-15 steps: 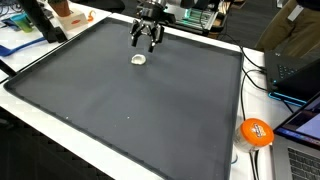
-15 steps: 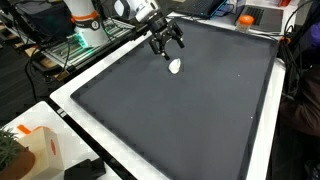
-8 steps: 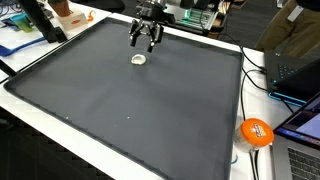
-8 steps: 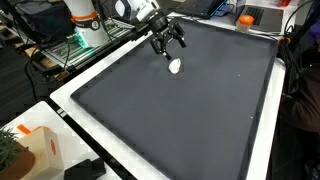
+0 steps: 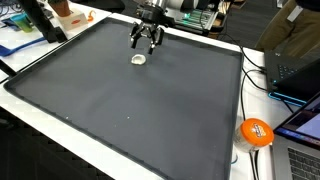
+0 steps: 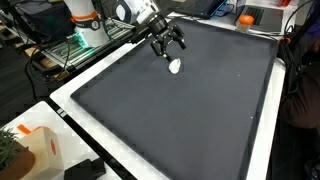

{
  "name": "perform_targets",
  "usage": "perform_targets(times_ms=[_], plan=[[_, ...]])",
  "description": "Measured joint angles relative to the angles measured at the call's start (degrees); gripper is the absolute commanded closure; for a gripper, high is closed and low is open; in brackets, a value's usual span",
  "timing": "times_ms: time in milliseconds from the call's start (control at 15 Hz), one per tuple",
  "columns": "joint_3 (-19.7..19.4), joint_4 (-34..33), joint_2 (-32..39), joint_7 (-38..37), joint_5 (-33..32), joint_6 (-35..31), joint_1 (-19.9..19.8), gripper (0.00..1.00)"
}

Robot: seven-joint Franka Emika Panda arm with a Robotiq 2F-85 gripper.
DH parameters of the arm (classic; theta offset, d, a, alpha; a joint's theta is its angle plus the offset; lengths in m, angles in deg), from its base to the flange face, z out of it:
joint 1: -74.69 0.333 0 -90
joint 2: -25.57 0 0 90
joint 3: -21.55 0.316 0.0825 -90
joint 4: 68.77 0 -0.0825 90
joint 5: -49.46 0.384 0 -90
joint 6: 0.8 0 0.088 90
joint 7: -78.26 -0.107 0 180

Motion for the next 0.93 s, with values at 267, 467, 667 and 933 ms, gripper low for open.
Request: perform_targets(times_ms=[267, 467, 667, 933], plan=[[0.4, -0.1, 2.3, 0.3, -0.1, -2.9, 0.0, 0.0], [0.9, -0.5, 4.0, 0.4, -0.2, -5.1, 0.0, 0.0], [1.4, -1.0, 5.6, 0.4, -0.4, -7.2, 0.0, 0.0], [1.7, -1.8, 7.2, 0.4, -0.7, -9.6, 0.0, 0.0]])
